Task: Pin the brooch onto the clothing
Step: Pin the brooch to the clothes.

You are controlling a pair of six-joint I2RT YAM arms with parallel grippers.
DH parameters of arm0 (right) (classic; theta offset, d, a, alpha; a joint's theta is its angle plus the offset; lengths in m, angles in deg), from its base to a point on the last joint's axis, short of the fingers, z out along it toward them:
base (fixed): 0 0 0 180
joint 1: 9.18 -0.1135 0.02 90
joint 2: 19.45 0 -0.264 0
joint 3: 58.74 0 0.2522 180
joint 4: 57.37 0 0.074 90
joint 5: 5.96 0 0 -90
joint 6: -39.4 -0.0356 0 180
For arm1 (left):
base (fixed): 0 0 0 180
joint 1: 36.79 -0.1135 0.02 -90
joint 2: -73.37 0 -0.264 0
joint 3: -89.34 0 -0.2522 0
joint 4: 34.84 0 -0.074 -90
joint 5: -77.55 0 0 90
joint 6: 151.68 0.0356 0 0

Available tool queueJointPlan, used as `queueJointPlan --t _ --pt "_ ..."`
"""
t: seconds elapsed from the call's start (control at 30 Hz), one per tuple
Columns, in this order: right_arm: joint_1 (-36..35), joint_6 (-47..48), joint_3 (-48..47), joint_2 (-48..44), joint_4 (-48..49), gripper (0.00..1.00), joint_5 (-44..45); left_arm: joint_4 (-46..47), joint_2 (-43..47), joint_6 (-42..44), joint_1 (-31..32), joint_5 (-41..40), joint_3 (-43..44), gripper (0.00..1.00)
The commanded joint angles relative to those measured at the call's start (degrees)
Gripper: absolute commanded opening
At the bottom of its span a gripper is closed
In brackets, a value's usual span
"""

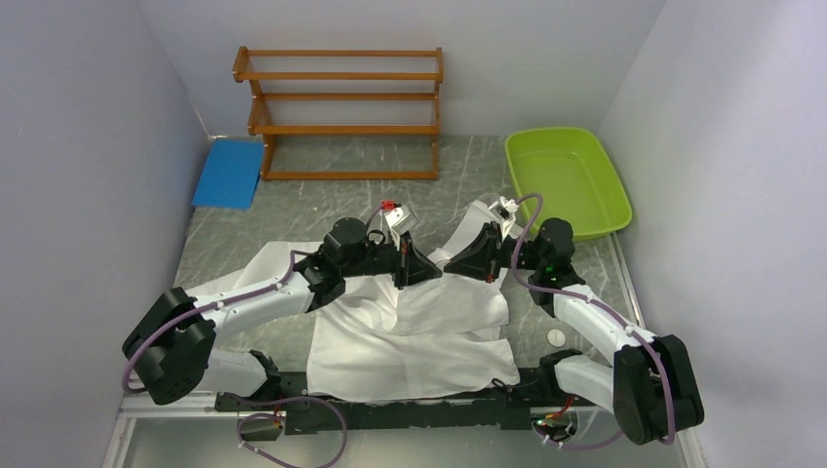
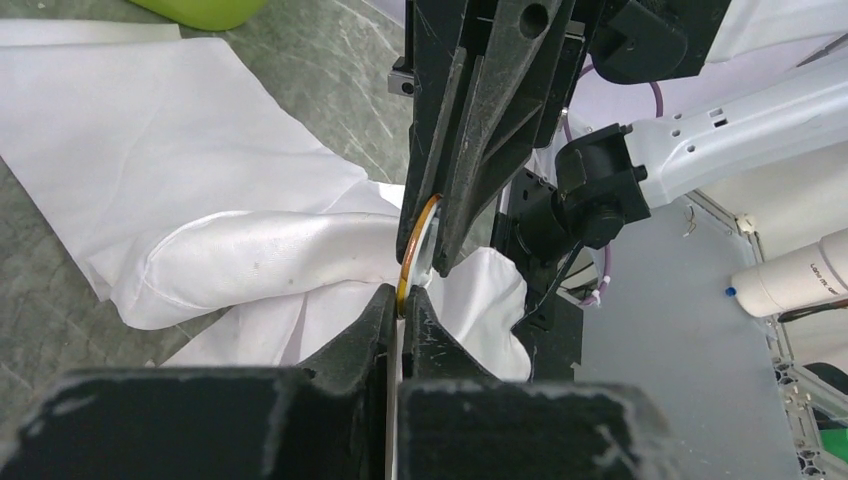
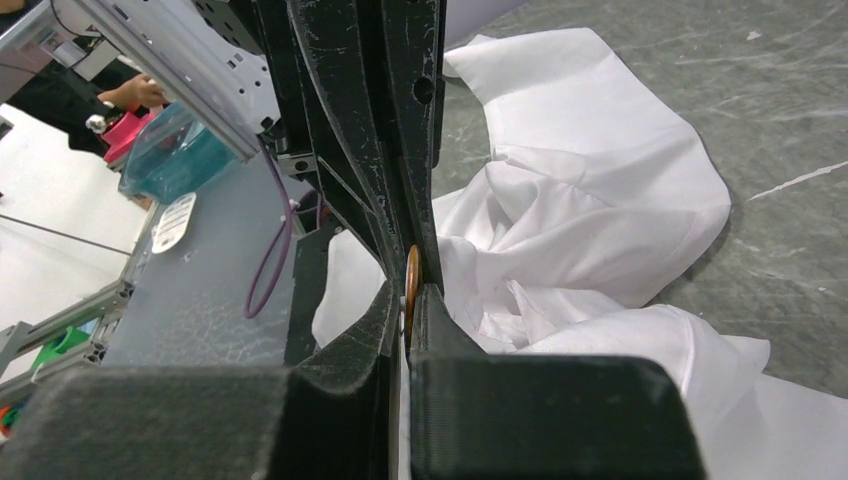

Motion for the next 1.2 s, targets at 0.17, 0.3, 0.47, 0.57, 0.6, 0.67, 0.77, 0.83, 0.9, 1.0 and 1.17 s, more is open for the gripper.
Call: queueJointPlan --t 0.17,0.3,0.47,0.57,0.6,0.67,0.77,0.83,0.9,1.0,1.17 --pt "-0.5 -0.2 -2.4 -1.1 2.1 0.00 -0.7 6.0 1.3 0.1 -0.2 -1.7 -0.4 0.29" --pt "-0.8 -0.2 -2.6 -1.2 1.9 0.00 -0.7 6.3 0.9 -0.3 -0.2 -1.2 0.5 0.30" --pt "-1.2 0.6 -3.0 -1.3 0.6 0.00 -0.4 7.6 0.8 -0.2 -0.4 -1.3 0.6 0.12" --pt "-1.2 0.1 -3.3 -1.5 0.4 0.11 0.7 8.7 0.9 -0.7 -0.5 -1.6 -0.2 0.03" --pt "-1.2 -0.1 -3.5 -1.8 0.1 0.30 1.6 9.2 1.2 -1.1 -0.5 -1.8 -0.6 0.03" --pt "-1.2 0.0 -3.9 -3.7 -1.6 0.60 4.2 10.3 1.9 -1.8 -0.5 -2.5 -1.9 0.03" --pt "-1.2 1.9 -4.2 -8.4 -6.9 0.80 10.9 12.4 3.4 -2.9 -0.5 -4.0 -4.2 0.03" --pt "-1.2 3.3 -3.8 -12.0 -9.9 0.88 15.7 14.9 4.4 -3.9 -0.5 -4.8 -6.3 0.03" --pt "-1.1 4.0 -2.8 -16.2 -12.8 0.93 20.7 17.1 5.3 -4.7 -0.5 -5.4 -7.8 0.03" --pt "-1.0 3.7 0.6 -23.0 -14.4 0.98 27.3 22.2 6.2 -5.5 -0.5 -5.6 -10.5 0.03" --pt "-0.8 1.9 4.8 -29.9 -14.3 1.00 27.4 28.6 6.7 -5.6 -0.5 -4.4 -12.4 0.03"
